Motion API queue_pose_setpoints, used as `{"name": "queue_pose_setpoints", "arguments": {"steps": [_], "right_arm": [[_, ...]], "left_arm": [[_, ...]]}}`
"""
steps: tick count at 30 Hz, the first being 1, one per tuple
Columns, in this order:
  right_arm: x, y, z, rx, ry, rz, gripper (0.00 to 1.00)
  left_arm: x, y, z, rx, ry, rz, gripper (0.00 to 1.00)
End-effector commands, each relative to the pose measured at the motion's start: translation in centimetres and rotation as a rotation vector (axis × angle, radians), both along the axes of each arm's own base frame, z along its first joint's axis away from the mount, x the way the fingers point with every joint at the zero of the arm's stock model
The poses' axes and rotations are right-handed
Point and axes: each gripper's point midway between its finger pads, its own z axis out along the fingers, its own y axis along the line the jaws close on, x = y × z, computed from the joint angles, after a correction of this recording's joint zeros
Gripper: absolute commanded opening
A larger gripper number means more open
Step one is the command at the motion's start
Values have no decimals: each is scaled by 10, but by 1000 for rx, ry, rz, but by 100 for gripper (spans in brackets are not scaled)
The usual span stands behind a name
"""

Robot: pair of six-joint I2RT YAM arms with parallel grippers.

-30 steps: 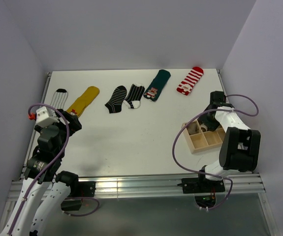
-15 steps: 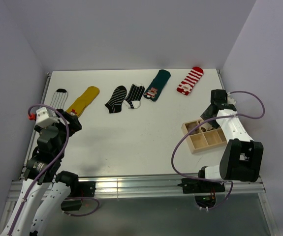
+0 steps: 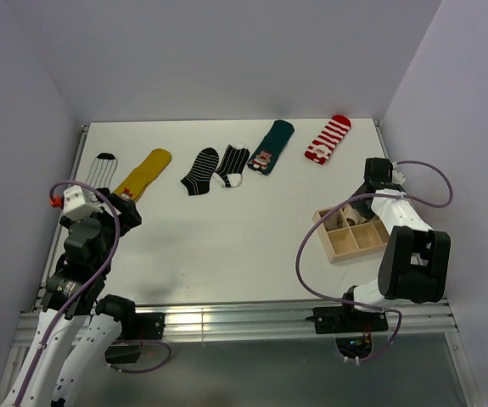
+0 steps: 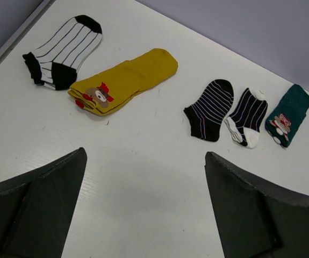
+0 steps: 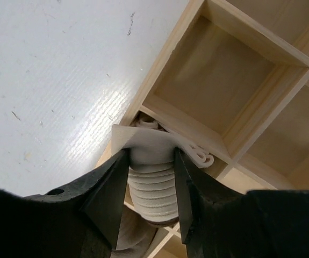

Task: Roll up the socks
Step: Place the sock in the storage box.

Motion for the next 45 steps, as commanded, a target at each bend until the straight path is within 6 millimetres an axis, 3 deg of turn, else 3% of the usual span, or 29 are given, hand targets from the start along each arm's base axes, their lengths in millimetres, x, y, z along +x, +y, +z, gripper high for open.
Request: {"name": "queue_pose_setpoints", "arguments": {"steps": [1, 6, 11, 14, 20, 26, 29, 35, 40, 42, 45], "right_arm": [[-4, -1, -22, 79, -13, -11, 50], [-23, 8, -48, 190, 50, -13, 53], [-35, 5, -60, 209, 110, -50, 55], [-29, -1, -52, 183, 90, -52, 56], [-14, -20, 4, 38, -3, -50, 56], [-3, -5, 24, -29, -42, -10, 52], [1, 0, 18, -14, -44, -3, 35], [0, -5, -11, -27, 33, -9, 34], [-19, -10, -41, -41, 148, -54, 34], [-24, -11, -44, -45, 163, -67, 34], [-19, -10, -32, -40, 127, -62, 34]], "left_arm": [[1, -3, 6, 5, -29, -20, 97], [2, -4, 6, 6, -28, -24, 97], [2, -4, 6, 6, -29, -26, 97], [2, -5, 6, 7, -29, -30, 97], [3, -5, 5, 8, -27, -33, 97], [2, -4, 6, 8, -32, -27, 97], [2, -4, 6, 8, -33, -25, 97], [2, -3, 6, 10, -33, -24, 96], [2, -3, 5, 9, -32, -24, 96], [2, -3, 5, 9, -33, -21, 96], [3, -3, 5, 9, -32, -24, 97]]}}
